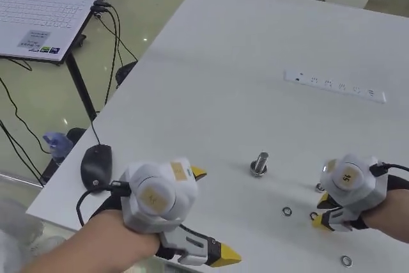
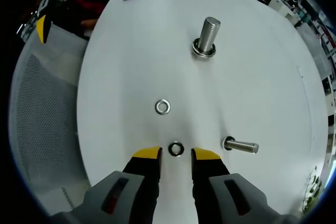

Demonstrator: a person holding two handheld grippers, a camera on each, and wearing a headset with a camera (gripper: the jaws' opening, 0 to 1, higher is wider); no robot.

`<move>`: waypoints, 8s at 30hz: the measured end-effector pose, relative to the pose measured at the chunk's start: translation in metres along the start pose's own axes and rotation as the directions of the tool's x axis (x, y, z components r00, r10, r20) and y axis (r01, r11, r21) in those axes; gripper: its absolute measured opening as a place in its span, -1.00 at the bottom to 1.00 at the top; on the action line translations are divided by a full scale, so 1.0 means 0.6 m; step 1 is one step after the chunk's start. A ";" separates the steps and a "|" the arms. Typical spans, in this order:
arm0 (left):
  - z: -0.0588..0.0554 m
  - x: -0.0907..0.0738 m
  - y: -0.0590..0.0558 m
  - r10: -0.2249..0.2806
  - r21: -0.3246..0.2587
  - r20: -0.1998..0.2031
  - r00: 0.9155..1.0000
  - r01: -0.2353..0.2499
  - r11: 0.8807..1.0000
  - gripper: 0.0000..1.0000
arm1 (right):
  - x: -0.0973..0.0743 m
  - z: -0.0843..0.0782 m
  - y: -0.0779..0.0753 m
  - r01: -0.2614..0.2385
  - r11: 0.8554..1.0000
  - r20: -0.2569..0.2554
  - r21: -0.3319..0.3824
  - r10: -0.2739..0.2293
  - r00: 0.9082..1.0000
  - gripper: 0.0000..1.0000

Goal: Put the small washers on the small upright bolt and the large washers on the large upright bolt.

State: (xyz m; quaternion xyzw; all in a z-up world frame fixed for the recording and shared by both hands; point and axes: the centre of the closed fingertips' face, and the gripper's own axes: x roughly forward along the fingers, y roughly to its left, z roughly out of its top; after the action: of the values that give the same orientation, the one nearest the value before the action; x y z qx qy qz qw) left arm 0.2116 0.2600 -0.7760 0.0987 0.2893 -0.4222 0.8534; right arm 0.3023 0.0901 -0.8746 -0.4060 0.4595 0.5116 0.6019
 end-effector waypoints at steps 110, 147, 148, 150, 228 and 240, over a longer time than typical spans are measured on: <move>-0.007 0.000 0.006 0.055 -0.043 -0.017 0.998 -0.056 0.997 0.69 | -0.089 0.033 -0.096 0.043 0.999 -0.037 0.002 -0.043 0.998 -0.75; -0.014 0.000 0.016 0.039 -0.037 -0.016 0.999 -0.040 0.999 0.81 | -0.014 0.012 -0.097 -0.008 1.000 -0.108 -0.023 0.006 0.994 -0.75; -0.014 0.000 0.017 0.040 -0.035 -0.015 0.999 -0.040 0.999 0.81 | -0.014 0.012 -0.098 -0.007 1.000 -0.109 -0.023 0.004 0.994 -0.75; -0.013 0.000 0.018 0.039 -0.033 -0.012 0.999 -0.039 0.999 0.82 | -0.014 0.012 -0.098 -0.004 1.000 -0.110 -0.026 0.001 0.994 -0.75; -0.013 0.004 0.003 -0.002 0.074 -0.061 0.998 0.006 0.997 0.76 | 0.001 0.095 0.031 -0.059 0.985 0.001 -0.164 0.060 0.998 -0.50; -0.020 0.000 0.000 -0.004 0.071 -0.065 0.998 0.009 0.997 0.71 | 0.026 0.086 0.031 -0.050 0.989 -0.017 -0.141 0.049 0.999 -0.50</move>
State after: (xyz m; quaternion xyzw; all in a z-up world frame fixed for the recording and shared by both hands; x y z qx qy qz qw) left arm 0.2067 0.2652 -0.7858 0.1418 0.3017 -0.4316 0.8382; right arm 0.2922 0.1463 -0.8771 -0.4394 0.4362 0.5548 0.5558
